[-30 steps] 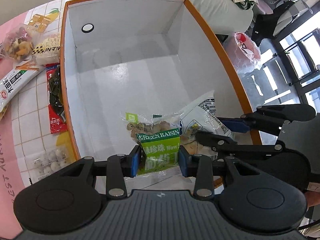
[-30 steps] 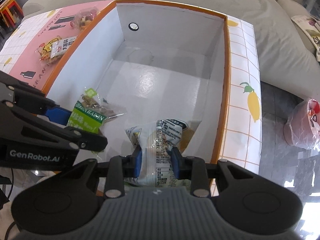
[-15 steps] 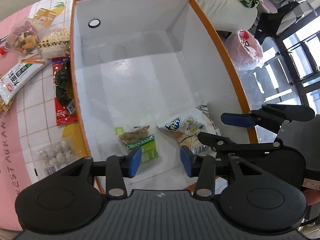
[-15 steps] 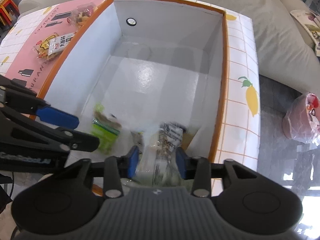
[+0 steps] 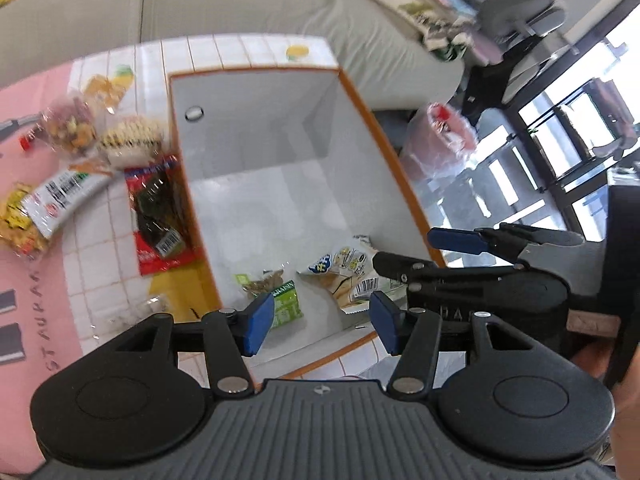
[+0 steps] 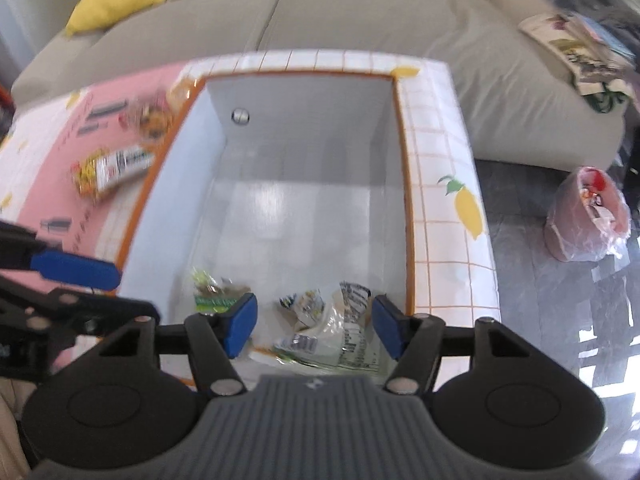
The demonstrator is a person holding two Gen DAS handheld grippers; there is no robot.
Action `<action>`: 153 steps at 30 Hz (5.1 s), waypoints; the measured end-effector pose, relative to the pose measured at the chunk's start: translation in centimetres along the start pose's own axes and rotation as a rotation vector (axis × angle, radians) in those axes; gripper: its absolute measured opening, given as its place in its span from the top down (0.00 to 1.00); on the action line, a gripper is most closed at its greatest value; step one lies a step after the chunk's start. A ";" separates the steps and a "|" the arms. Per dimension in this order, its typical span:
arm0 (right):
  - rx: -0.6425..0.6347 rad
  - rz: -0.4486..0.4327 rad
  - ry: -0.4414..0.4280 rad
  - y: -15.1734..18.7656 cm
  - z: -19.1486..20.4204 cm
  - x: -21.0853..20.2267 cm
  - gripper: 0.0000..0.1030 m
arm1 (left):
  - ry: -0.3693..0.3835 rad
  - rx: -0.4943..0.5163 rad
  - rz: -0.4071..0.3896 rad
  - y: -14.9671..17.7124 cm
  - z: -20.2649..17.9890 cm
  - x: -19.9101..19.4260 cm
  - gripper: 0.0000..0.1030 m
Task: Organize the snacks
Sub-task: 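Withdraw both tools from the box back toward the snack pile, then grasp the yellow waffle-cookie bag with the left tool while the right tool grasps the mixed-candy bag, then lift both bags and carry them over the orange box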
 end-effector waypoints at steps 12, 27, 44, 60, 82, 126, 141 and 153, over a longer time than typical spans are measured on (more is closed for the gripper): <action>0.184 -0.306 -0.007 -1.4 7.0 -6.9 0.33 | 0.011 -0.016 -0.206 1.0 7.1 -9.4 0.39; 0.086 -0.458 0.049 -2.7 20.9 -4.6 0.29 | -0.038 -0.167 -0.313 4.1 18.7 -10.5 0.58; 0.042 -0.350 0.074 -4.2 25.2 5.2 0.38 | -0.135 -0.273 -0.268 3.5 26.8 -5.6 0.63; -0.054 -0.315 0.183 -9.6 24.2 12.8 0.39 | -0.168 -0.317 -0.305 -4.5 29.9 -1.1 0.37; 0.233 -0.276 -0.044 -22.4 21.1 23.1 0.35 | -0.170 -0.344 -0.227 -8.3 32.7 4.4 0.26; -0.176 -0.236 -0.208 1.2 27.7 8.6 0.42 | -0.465 0.297 -0.178 9.3 25.0 -1.4 0.15; 0.076 -0.187 -0.305 -0.1 27.1 11.4 0.26 | -0.485 0.375 -0.195 9.7 25.1 1.7 0.00; 0.110 -0.150 -0.329 0.4 26.8 13.1 0.44 | -0.376 0.125 -0.252 8.9 28.1 1.5 0.00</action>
Point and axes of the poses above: each gripper's, at about its wrist camera, not at the fingertips, and x roughly the way its jaws point, z to its left, y to its underside, the point moved 4 cm from there along x, roughly the way its jaws point, and after that the axes turned 10 degrees about -x, right-handed, at the moved point
